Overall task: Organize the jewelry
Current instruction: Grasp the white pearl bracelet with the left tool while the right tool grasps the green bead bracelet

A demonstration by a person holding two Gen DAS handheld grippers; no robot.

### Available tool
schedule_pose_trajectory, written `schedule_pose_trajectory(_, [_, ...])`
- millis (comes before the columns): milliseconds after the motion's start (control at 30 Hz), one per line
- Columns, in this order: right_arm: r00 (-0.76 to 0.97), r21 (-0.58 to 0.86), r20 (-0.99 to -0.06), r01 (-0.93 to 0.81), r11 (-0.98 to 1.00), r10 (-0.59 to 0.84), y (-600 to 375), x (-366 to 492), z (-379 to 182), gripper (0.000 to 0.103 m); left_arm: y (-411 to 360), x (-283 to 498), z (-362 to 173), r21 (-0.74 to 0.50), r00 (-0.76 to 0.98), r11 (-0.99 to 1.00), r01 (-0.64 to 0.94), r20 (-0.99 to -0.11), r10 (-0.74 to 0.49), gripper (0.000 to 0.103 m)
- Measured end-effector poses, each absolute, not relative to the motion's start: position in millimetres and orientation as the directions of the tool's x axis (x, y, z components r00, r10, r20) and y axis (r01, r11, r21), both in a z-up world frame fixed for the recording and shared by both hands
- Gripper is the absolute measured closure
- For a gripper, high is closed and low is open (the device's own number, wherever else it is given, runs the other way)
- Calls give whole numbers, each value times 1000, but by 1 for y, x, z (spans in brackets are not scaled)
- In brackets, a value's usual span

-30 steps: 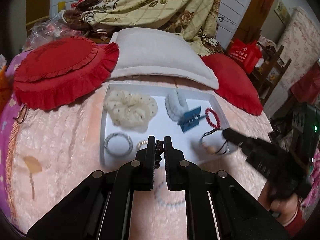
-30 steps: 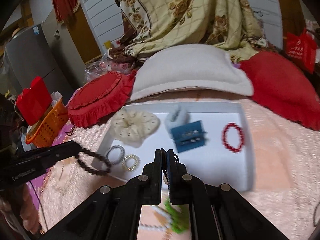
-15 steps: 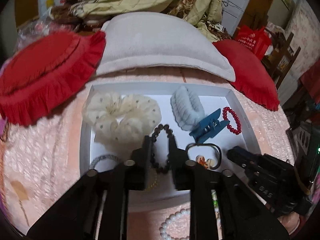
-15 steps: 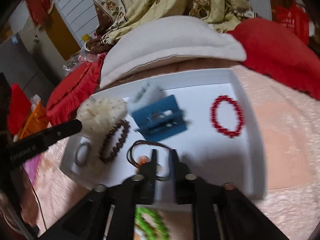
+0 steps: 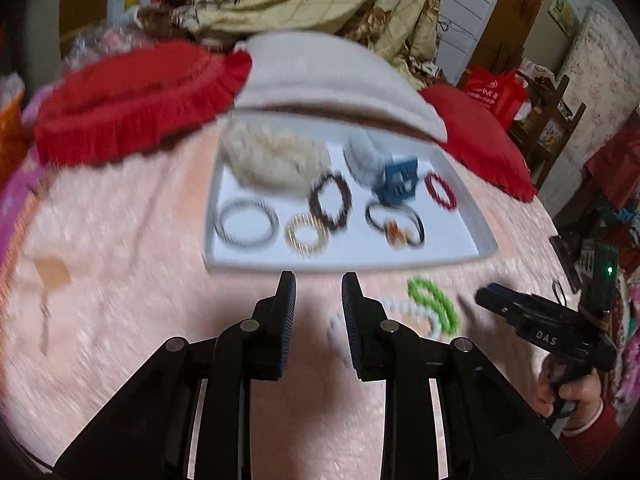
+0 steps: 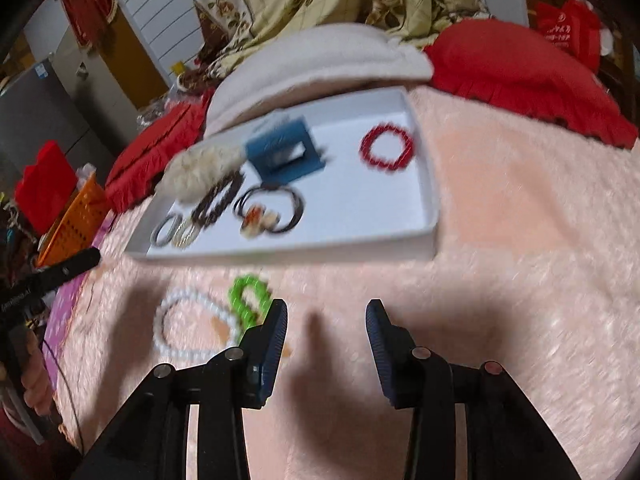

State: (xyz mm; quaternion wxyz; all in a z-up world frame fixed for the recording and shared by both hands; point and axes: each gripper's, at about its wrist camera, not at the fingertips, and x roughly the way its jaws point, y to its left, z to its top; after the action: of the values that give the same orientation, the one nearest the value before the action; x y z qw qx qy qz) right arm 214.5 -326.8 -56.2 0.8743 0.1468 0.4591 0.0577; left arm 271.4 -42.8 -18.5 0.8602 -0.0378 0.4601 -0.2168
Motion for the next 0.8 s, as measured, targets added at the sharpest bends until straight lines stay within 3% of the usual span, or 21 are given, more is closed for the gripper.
schedule_pose_trajectory(133, [571, 353, -763, -23, 935, 302, -312, 213, -62, 70, -54, 266, -40, -242, 453, 907, 344, -804, -386, 80])
schedule_pose_trajectory(367, [573, 238, -787, -60, 969, 229, -289, 222, -69, 78, -81, 269, -63, -209, 414, 895, 393, -829, -375, 80])
schedule_pose_trajectory(800, [591, 85, -793, -131, 988, 146, -267, 222, -74, 78, -93, 262, -77, -188, 438, 887, 421, -814, -381, 80])
